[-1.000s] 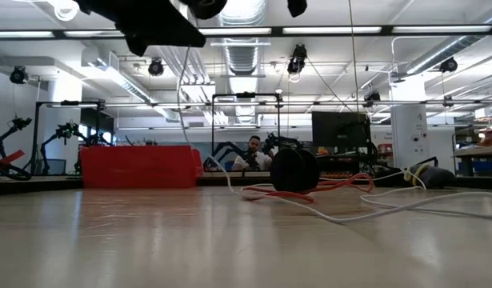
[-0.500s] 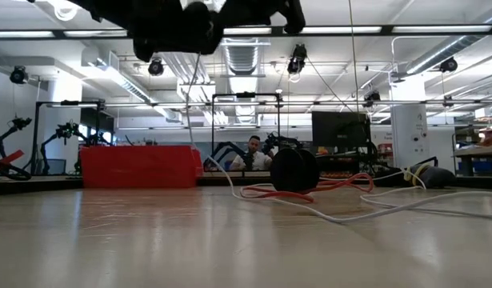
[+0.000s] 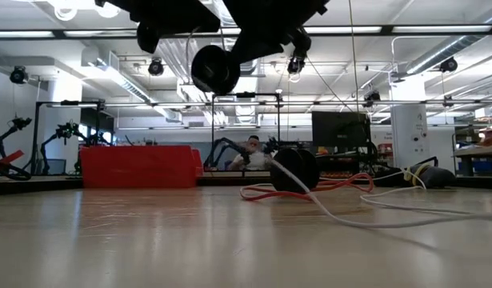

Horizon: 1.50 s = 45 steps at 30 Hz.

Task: Coil cords
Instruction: Coil the white wire onto the black spool

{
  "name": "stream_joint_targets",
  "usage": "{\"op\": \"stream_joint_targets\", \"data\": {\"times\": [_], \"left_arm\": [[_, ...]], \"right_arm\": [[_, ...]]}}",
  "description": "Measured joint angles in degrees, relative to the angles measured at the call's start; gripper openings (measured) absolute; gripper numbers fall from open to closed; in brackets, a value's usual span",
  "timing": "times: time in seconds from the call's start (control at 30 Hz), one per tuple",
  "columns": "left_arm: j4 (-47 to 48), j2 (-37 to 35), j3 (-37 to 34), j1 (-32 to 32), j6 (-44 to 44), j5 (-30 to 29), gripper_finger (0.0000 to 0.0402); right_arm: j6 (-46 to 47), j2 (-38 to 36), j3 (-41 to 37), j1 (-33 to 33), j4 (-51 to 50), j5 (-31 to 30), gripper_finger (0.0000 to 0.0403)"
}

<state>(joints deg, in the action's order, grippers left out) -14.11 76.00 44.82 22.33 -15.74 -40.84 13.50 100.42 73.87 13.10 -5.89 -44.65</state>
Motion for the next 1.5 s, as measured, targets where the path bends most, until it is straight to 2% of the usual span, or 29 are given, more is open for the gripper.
{"op": "stream_joint_targets", "data": {"times": [0.27, 0.4, 0.7, 0.9, 1.2, 1.33, 1.5], "left_arm": [[1.1, -0.9, 0.7, 0.0, 1.6, -0.1, 0.0025], [6.0, -2.5, 0.7, 0.0, 1.7, -2.2, 0.0018], [18.5, -7.3, 0.6, 0.0, 0.2, -2.6, 0.0003], [24.0, -8.1, 0.4, 0.1, -1.4, 0.7, 0.0003], [19.3, -7.8, -1.3, 0.4, -2.8, 2.4, 0.0003], [17.1, -7.8, -2.6, 0.4, -2.6, 2.6, 0.0001], [11.2, -7.8, -5.6, 0.4, -1.3, 2.7, 0.0002]], "right_arm": [[-0.5, 0.0, 0.0, 0.0, -1.7, 7.1, 0.0000], [-0.5, -0.2, 0.0, 0.3, -3.4, 9.4, 0.0000], [-0.6, -2.8, -0.1, 0.6, -6.9, 14.0, 0.0000], [-2.1, -6.7, -0.1, 0.6, -8.1, 14.7, 0.0000], [-2.5, -9.8, -0.1, 0.6, -5.9, 15.4, 0.0000], [-2.5, -9.9, -0.1, 0.6, -4.0, 18.3, 0.0000], [-2.6, -10.0, -0.1, 0.6, -3.3, 19.2, 0.0000]]}}
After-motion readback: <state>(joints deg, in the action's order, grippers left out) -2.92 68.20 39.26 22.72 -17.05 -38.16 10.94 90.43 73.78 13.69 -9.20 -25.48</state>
